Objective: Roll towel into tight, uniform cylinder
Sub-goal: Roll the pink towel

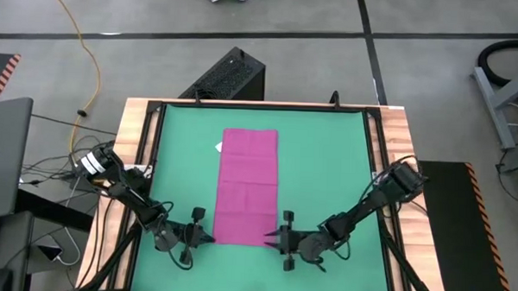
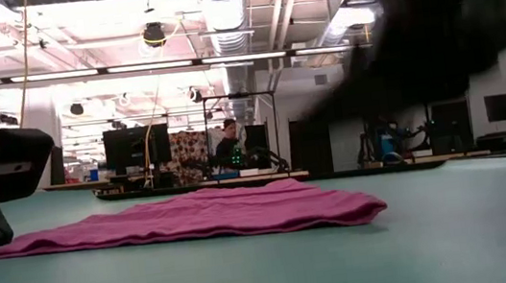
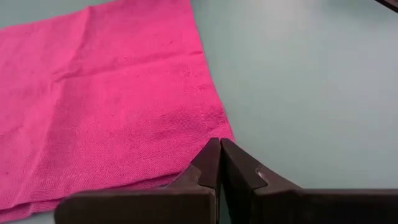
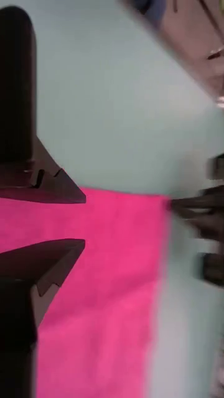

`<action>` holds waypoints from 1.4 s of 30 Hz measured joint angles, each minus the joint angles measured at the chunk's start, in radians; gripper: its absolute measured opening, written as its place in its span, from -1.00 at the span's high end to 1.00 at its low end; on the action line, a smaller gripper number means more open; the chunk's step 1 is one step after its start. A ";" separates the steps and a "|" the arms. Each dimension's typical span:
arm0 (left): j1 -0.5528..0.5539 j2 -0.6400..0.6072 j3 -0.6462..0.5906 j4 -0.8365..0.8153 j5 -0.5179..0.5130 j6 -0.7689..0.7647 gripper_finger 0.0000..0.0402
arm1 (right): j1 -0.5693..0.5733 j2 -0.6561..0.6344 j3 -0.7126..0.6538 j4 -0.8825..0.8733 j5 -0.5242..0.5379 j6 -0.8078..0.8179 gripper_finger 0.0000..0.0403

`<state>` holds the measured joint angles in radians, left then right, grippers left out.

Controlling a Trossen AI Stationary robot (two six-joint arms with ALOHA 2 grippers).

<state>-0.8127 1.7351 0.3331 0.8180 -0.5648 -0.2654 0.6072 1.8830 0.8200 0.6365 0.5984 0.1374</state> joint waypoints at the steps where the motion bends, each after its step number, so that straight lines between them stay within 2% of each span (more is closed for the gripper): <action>1: 0.001 0.000 0.000 -0.002 0.000 -0.005 1.00 | 0.007 -0.031 0.000 -0.017 0.017 -0.034 0.39; 4: 0.003 0.000 0.000 -0.022 0.005 -0.011 1.00 | 0.021 -0.113 0.000 -0.111 0.064 -0.142 0.37; 9: 0.004 0.000 -0.001 -0.048 0.008 -0.024 1.00 | -0.008 -0.173 0.000 -0.299 -0.003 -0.195 0.15; 14: 0.005 0.000 -0.001 -0.062 0.007 -0.035 1.00 | -0.012 -0.162 0.000 -0.327 -0.047 -0.395 -0.18; 17: 0.005 0.000 -0.001 -0.067 0.007 -0.043 1.00 | -0.011 -0.162 0.000 -0.326 -0.076 -0.466 -0.30; 24: 0.005 0.001 -0.002 -0.072 0.006 -0.058 1.00 | -0.018 -0.162 0.000 -0.332 -0.156 -0.522 -0.32; 31: 0.005 0.001 -0.002 -0.072 0.005 -0.061 1.00 | -0.012 -0.161 0.000 -0.405 -0.156 -0.598 -0.32; 42: 0.006 0.001 -0.002 -0.072 0.004 -0.070 1.00 | -0.027 -0.132 0.009 -0.395 -0.167 -0.665 -0.32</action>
<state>-0.8070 1.7359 0.3309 0.7464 -0.5606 -0.3353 0.5800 1.7506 0.8290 0.2418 0.4314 -0.5279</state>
